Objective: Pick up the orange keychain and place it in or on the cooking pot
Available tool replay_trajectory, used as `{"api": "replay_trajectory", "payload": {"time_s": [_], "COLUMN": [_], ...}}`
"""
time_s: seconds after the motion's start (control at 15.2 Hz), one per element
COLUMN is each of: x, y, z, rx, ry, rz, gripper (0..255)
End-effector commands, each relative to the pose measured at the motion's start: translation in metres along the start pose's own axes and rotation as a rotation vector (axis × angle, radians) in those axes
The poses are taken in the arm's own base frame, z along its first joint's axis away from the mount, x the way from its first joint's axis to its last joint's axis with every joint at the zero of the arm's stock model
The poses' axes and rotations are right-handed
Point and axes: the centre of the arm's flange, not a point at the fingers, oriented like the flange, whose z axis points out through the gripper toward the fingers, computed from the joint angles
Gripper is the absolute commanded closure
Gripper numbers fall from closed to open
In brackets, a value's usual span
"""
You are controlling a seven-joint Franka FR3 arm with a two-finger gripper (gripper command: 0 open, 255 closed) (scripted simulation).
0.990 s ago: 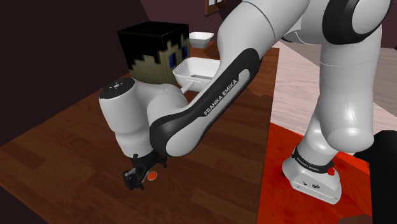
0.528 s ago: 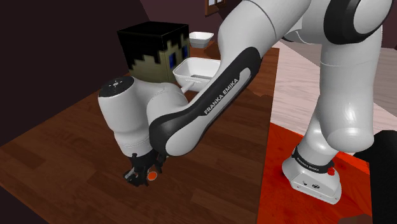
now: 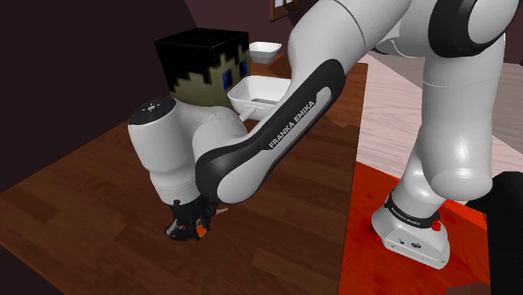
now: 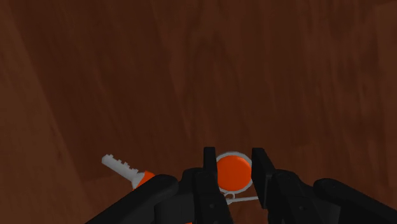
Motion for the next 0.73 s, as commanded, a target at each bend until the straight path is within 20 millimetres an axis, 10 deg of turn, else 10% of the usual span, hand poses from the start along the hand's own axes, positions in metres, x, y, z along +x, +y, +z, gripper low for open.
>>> {"api": "replay_trajectory", "payload": {"time_s": [0.0, 0.66], "x": [0.000, -0.001], "y": [0.001, 0.001], "z": [-0.007, -0.059], "rx": [-0.003, -0.003], "ry": [-0.005, -0.005], "rz": [0.000, 0.000], "gripper": [255, 255]}}
